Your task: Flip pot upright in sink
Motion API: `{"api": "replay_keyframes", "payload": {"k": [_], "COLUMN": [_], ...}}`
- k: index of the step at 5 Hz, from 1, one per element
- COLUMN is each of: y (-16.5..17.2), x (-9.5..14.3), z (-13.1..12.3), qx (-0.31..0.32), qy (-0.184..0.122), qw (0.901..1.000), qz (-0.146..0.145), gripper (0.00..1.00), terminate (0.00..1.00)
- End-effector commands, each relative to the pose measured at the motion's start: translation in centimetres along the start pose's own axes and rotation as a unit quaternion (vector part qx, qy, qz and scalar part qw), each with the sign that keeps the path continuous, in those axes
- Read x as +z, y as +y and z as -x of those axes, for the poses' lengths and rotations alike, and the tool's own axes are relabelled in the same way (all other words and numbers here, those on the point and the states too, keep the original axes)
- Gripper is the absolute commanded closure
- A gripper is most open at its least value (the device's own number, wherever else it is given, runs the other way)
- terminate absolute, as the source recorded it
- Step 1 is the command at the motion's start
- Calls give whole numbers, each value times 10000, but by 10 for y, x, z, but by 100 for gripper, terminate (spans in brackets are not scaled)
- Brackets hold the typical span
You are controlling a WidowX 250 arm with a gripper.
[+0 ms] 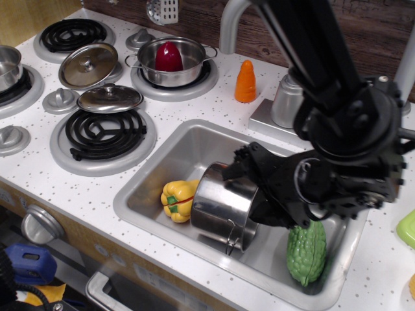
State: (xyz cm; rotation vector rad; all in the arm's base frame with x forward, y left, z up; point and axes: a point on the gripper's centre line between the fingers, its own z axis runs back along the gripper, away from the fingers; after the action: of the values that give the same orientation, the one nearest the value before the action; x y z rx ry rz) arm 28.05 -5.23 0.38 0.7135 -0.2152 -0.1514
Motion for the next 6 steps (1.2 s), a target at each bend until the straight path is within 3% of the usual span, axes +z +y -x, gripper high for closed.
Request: {"api": "replay_keyframes", "payload": {"k": [1, 2, 3, 4, 6], "y": [16, 20, 24, 26, 35], "x": [-2, -2, -5, -4, -4], "z": [-8, -9, -10, -11, -13], "qx": [153, 198, 328, 695, 668], "qy": [-186, -183, -162, 120, 332], "qw": [9997, 9996, 9990, 9937, 9829], "qz": [13, 30, 241, 870, 1685], "gripper": [0, 0, 100, 100, 100], "terminate": [0, 0, 0, 0, 0]}}
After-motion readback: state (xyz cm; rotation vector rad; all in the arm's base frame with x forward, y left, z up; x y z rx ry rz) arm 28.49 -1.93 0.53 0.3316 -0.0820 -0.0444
